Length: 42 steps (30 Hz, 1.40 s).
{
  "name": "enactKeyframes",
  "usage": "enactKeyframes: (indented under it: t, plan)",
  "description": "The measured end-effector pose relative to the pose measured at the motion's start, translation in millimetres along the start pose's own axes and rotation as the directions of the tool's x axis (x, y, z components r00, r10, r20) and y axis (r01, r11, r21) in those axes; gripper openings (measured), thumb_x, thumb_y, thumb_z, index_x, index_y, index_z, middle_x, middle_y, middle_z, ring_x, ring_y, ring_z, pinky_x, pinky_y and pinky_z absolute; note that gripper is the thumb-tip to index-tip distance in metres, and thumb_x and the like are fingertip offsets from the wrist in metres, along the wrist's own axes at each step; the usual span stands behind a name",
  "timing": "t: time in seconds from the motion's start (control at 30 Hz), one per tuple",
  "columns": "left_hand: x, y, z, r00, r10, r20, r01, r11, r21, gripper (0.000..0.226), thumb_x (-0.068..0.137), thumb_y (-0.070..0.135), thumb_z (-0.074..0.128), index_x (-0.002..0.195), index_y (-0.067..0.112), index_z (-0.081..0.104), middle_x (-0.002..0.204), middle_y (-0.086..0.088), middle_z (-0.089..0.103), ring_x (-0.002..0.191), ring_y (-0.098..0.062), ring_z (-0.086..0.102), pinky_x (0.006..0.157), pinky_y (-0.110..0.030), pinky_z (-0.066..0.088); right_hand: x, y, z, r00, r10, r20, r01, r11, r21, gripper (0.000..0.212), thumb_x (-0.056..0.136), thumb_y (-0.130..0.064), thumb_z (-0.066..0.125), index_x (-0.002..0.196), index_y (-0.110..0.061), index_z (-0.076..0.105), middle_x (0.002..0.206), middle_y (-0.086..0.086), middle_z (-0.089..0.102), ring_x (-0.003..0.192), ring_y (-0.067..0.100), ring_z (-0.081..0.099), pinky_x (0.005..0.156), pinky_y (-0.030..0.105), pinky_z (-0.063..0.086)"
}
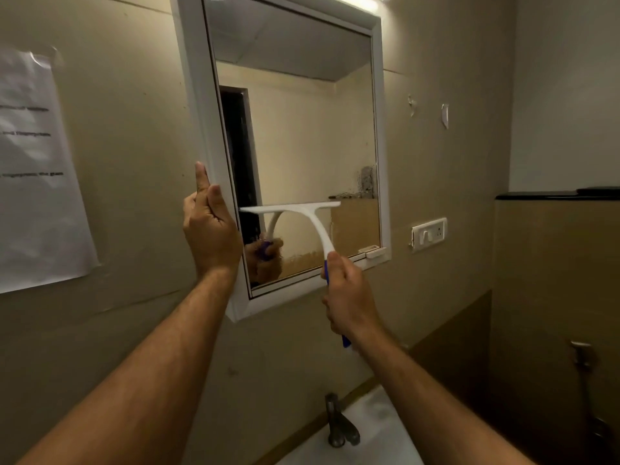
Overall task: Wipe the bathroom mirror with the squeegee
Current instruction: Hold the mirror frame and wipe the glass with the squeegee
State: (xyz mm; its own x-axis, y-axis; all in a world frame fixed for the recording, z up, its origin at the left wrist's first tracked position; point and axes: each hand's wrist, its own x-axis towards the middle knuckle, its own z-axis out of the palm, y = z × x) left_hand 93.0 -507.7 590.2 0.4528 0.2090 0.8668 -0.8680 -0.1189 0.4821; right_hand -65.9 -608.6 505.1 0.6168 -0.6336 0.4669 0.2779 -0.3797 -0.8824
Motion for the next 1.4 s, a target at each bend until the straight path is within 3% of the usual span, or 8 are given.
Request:
enactKeyframes:
  t: [0.23, 0.37, 0.57, 0.67, 0.87, 1.13, 1.27, 1.4]
  plan:
    - [-2.3, -3.7, 1.3, 1.000, -0.001, -0.007, 0.001, 1.000, 0.001, 0.043, 0.103, 0.026, 0.034, 0.146, 0.018, 0.036, 0.098, -0.004, 0.050, 0.064, 0.003, 0.042, 0.060, 0.008, 0.031, -27.6, 51.8, -4.4, 1.000, 0.020, -0.010, -0.020, 0.998, -0.054, 0.032, 0.102, -0.042, 0.035, 0.080, -0.025, 0.050, 0.062, -0.003, 0.042, 0.049, 0.007, 0.037, 0.046, 0.025, 0.034]
    - [-3.0, -5.8, 2.2, 1.000, -0.001, -0.006, 0.001, 1.000, -0.002, 0.043, 0.103, 0.028, 0.033, 0.146, 0.019, 0.034, 0.101, -0.015, 0.057, 0.061, 0.001, 0.041, 0.057, 0.006, 0.032, -20.6, 38.0, -9.7, 1.000, -0.016, -0.015, 0.015, 0.997, -0.075, 0.032, 0.103, -0.041, 0.035, 0.080, -0.025, 0.050, 0.063, -0.003, 0.043, 0.051, 0.008, 0.039, 0.046, 0.024, 0.034]
    - [-3.0, -10.5, 2.6, 1.000, 0.002, 0.008, -0.002, 1.000, 0.000, 0.045, 0.104, 0.029, 0.031, 0.147, 0.021, 0.031, 0.104, -0.018, 0.056, 0.061, 0.001, 0.039, 0.056, 0.003, 0.036, -5.2, 12.1, -6.1, 0.999, -0.043, -0.002, 0.043, 0.997, -0.068, 0.034, 0.102, -0.048, 0.032, 0.085, -0.027, 0.053, 0.067, -0.001, 0.047, 0.060, 0.015, 0.044, 0.053, 0.031, 0.038]
    - [-6.7, -9.9, 1.1, 1.000, 0.000, 0.002, 0.000, 1.000, 0.018, 0.044, 0.104, 0.029, 0.031, 0.147, 0.021, 0.032, 0.103, -0.018, 0.057, 0.059, -0.001, 0.039, 0.057, 0.004, 0.033, -19.9, 30.5, -5.8, 1.000, 0.001, 0.011, 0.000, 0.999, -0.053, 0.031, 0.103, -0.044, 0.033, 0.082, -0.027, 0.050, 0.065, -0.002, 0.044, 0.054, 0.010, 0.041, 0.048, 0.027, 0.037]
    - [-15.5, -13.8, -1.1, 1.000, 0.001, -0.005, -0.001, 1.000, 0.023, 0.044, 0.103, 0.029, 0.032, 0.146, 0.020, 0.033, 0.102, -0.019, 0.057, 0.062, -0.001, 0.039, 0.065, -0.008, 0.035, -33.9, 58.7, -11.1, 0.999, 0.032, -0.002, -0.033, 0.996, -0.082, 0.031, 0.102, -0.041, 0.036, 0.079, -0.026, 0.050, 0.061, -0.004, 0.042, 0.051, 0.009, 0.038, 0.047, 0.026, 0.034]
    - [-25.1, -20.3, -2.8, 1.000, 0.004, 0.004, -0.004, 1.000, 0.012, 0.044, 0.103, 0.025, 0.034, 0.146, 0.016, 0.033, 0.099, -0.021, 0.056, 0.061, 0.003, 0.039, 0.059, 0.007, 0.031, -18.9, 36.1, 1.6, 0.999, -0.015, -0.029, 0.013, 0.999, -0.050, 0.031, 0.102, -0.044, 0.034, 0.081, -0.028, 0.050, 0.064, -0.003, 0.045, 0.054, 0.010, 0.041, 0.049, 0.029, 0.037]
    - [-27.5, -20.3, -3.7, 1.000, 0.015, -0.006, -0.015, 1.000, 0.019, 0.043, 0.103, 0.022, 0.035, 0.145, 0.013, 0.035, 0.096, -0.017, 0.056, 0.062, 0.004, 0.038, 0.061, 0.008, 0.030, -31.3, 63.9, 1.0, 0.999, 0.018, -0.039, -0.021, 0.997, -0.079, 0.032, 0.102, -0.043, 0.035, 0.080, -0.027, 0.051, 0.063, -0.002, 0.044, 0.055, 0.013, 0.041, 0.054, 0.034, 0.038]
    - [-27.2, -22.3, -1.8, 1.000, 0.014, -0.015, -0.014, 1.000, 0.012, 0.044, 0.102, 0.023, 0.035, 0.145, 0.013, 0.036, 0.095, -0.021, 0.057, 0.062, 0.005, 0.038, 0.062, 0.007, 0.030, -41.9, 82.8, -6.2, 0.998, 0.052, -0.046, -0.057, 0.992, -0.109, 0.033, 0.102, -0.040, 0.036, 0.077, -0.024, 0.051, 0.061, -0.002, 0.043, 0.052, 0.010, 0.040, 0.049, 0.028, 0.036]
